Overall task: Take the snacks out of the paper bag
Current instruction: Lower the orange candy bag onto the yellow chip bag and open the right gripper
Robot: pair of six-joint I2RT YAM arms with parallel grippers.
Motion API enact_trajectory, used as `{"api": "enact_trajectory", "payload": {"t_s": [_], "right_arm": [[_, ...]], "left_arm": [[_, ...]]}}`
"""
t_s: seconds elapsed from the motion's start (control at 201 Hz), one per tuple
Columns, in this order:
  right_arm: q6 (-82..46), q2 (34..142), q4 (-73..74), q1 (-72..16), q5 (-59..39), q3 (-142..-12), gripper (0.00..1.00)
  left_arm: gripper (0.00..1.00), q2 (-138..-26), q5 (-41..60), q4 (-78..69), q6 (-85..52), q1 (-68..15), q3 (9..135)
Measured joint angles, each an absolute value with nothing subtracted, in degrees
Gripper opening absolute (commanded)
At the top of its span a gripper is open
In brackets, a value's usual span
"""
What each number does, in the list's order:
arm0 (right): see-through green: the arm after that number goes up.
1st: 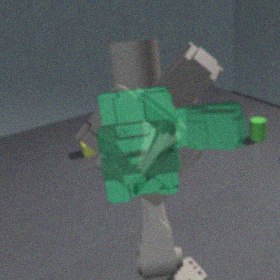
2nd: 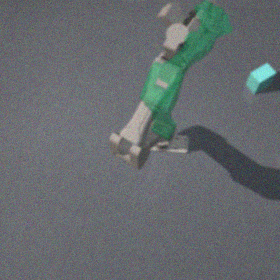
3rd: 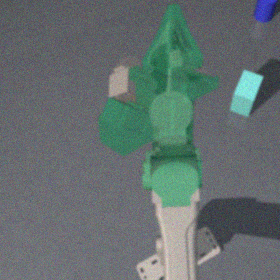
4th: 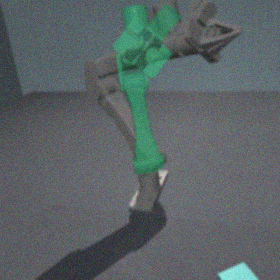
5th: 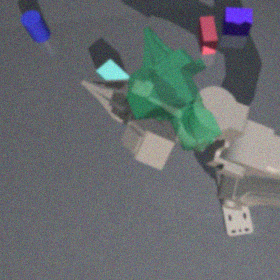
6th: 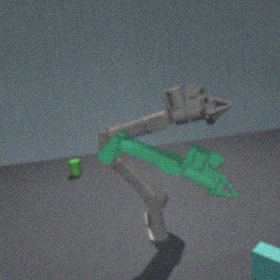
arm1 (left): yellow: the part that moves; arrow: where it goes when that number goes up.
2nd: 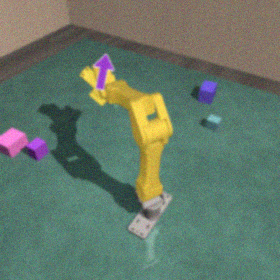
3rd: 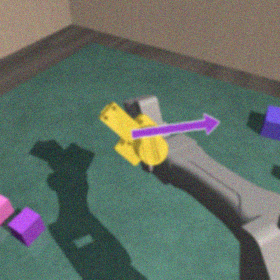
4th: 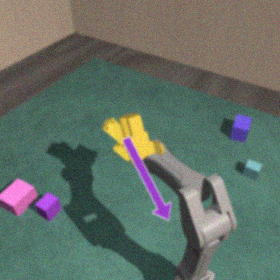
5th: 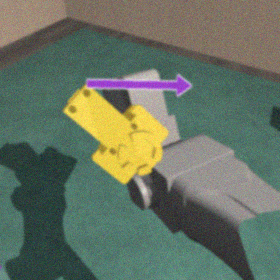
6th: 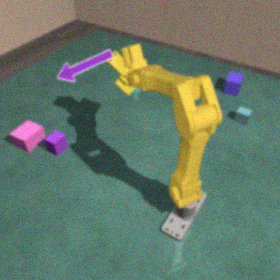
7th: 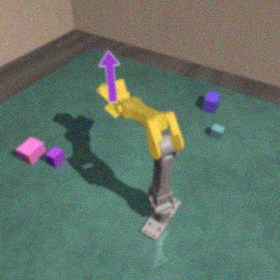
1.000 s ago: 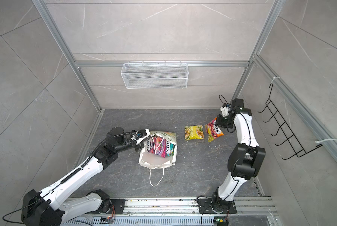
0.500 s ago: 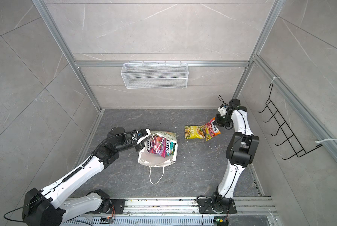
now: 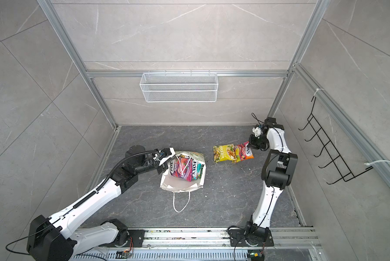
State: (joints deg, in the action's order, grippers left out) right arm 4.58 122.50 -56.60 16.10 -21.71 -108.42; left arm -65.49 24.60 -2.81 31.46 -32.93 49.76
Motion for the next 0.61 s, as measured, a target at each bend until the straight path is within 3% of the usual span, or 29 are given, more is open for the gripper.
{"api": "enact_trajectory", "payload": {"t_s": [0.463,0.537,0.607], "right_arm": [[4.84,124.42,-56.8,16.03,-19.22,-109.36,0.32],[3.95,124.42,-56.9,15.97,-17.96,-109.78,0.45],[3.42,124.42,-57.04,15.81,-16.64,-110.41,0.47]], "left_arm": [[0.0,-66.72,24.6,-2.55,31.48,-33.15,50.78],[0.0,-66.72,24.6,-2.5,31.48,-33.15,50.78],[0.0,-66.72,24.62,-2.44,31.48,-33.15,50.78]]}}
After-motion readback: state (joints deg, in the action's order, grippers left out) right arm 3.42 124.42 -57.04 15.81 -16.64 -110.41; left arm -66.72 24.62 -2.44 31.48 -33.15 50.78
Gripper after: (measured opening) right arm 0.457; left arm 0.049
